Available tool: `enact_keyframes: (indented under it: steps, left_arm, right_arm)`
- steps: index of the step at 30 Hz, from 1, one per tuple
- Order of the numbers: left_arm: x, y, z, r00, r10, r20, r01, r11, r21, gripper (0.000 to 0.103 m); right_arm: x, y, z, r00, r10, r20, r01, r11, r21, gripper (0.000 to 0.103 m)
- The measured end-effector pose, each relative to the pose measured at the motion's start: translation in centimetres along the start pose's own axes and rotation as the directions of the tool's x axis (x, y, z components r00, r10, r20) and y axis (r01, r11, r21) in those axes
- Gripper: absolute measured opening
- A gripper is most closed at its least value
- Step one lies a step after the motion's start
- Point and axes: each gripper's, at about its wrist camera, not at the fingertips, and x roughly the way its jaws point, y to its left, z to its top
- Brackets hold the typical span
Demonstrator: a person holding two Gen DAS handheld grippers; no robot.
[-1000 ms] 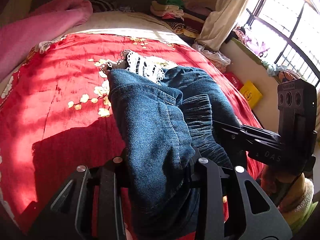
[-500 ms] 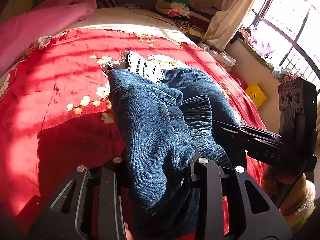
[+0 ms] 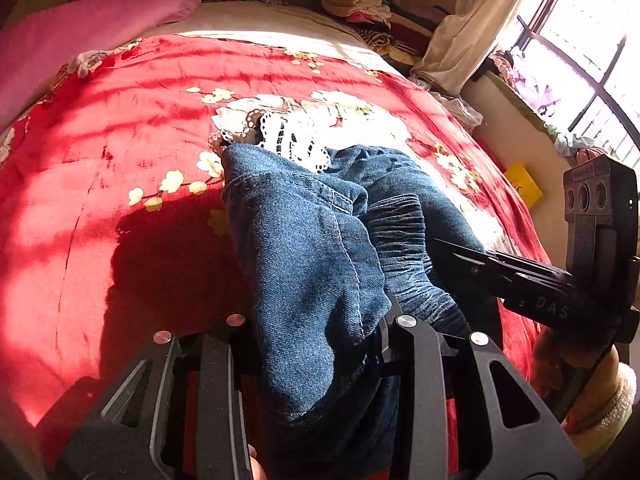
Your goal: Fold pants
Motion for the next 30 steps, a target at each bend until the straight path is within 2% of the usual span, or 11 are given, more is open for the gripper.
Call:
enact_keyframes:
  steps: [10, 15, 16, 18, 20, 23, 30]
  left_arm:
    - [0.8, 0.5, -0.4, 1.0, 0.011, -0.005, -0.011, 1.0, 0.004, 0.026]
    - [0.8, 0.6, -0.5, 1.0, 0.014, -0.007, -0.014, 1.0, 0.005, 0.026]
    - [0.9, 0.6, -0.5, 1.0, 0.015, -0.007, -0.015, 1.0, 0.005, 0.026]
    - [0.9, 0.6, -0.4, 1.0, 0.017, -0.008, -0.017, 1.0, 0.007, 0.026]
    - [0.9, 0.7, -0.4, 1.0, 0.017, -0.008, -0.017, 1.0, 0.005, 0.026]
    - [1.0, 0.8, -0.5, 1.0, 0.017, -0.009, -0.017, 1.0, 0.003, 0.026]
    - [1.0, 0.8, -0.5, 1.0, 0.019, -0.01, -0.019, 1.0, 0.006, 0.027]
  right_arm:
    - [1.3, -1.2, -0.5, 0.998, -0.047, -0.033, 0.048, 0.999, 0.026, 0.013]
    - [1.7, -1.2, -0.8, 0.996, -0.08, -0.043, 0.081, 0.996, 0.029, 0.017]
    - [1.8, -1.2, -0.9, 0.995, -0.093, -0.045, 0.094, 0.995, 0.026, 0.023]
    - [1.7, -1.3, -1.0, 0.994, -0.097, -0.045, 0.098, 0.995, 0.032, 0.027]
    - [1.5, -1.4, -1.1, 0.994, -0.099, -0.044, 0.101, 0.994, 0.045, 0.047]
    - [0.9, -1.3, -1.2, 0.997, -0.079, -0.018, 0.08, 0.995, 0.055, 0.056]
    - [0.4, -1.2, -1.4, 0.994, -0.113, -0.007, 0.114, 0.993, 0.043, 0.062]
